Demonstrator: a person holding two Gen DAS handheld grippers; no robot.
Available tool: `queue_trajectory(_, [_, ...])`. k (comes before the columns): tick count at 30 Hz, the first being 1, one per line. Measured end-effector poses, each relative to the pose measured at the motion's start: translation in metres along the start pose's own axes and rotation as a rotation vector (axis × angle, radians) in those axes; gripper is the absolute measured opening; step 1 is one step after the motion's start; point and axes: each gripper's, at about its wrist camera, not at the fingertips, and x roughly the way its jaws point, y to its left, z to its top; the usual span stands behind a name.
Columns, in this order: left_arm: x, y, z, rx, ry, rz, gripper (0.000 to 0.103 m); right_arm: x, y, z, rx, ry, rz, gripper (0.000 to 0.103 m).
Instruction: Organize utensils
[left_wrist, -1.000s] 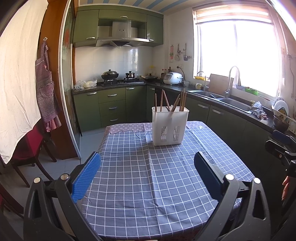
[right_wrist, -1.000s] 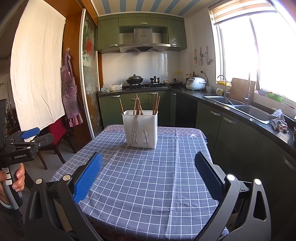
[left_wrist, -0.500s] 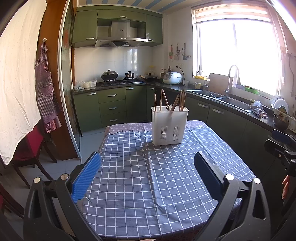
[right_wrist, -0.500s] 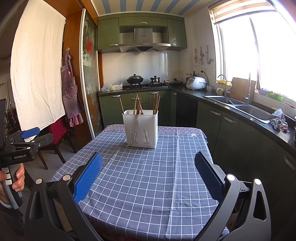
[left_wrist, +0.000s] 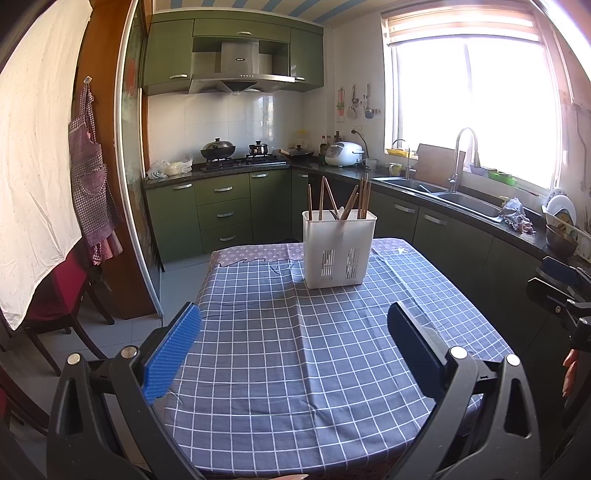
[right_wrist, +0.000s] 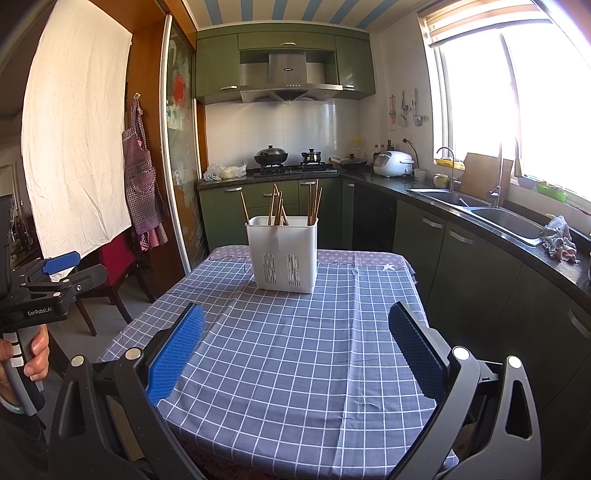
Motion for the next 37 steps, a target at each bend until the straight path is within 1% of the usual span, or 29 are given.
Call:
queue_trajectory(9, [0.005, 0.002, -0.001, -0.006, 0.02, -0.019, 0.096, 0.004, 0.001, -0.001, -0.003, 0.009, 0.003, 0.098])
queue_trajectory(15, [0.007, 0.001, -0.002, 0.004, 0.021, -0.018, 0.096, 0.005, 0.001, -0.002, -0.002, 0.013, 0.005, 0.098])
queue_trajectory(22, [0.01, 0.005, -0.002, -0.03, 0.037, -0.066, 0.096, 0.008, 0.0, -0.005, -0.005, 0.022, 0.01, 0.098])
queue_trajectory(27, [0.012, 0.008, -0.002, -0.032, 0.03, -0.038, 0.096, 0.008, 0.0, -0.005, -0.004, 0.022, 0.011, 0.098])
queue_trajectory(31, [0.013, 0.006, -0.002, -0.012, 0.03, -0.007, 0.096, 0.011, -0.002, -0.006, -0.002, 0.026, 0.01, 0.098])
queue_trajectory(37, [0.023, 0.003, -0.004, 0.006, 0.053, -0.016, 0.096, 0.018, -0.004, -0.01, 0.004, 0.044, 0.011, 0.098])
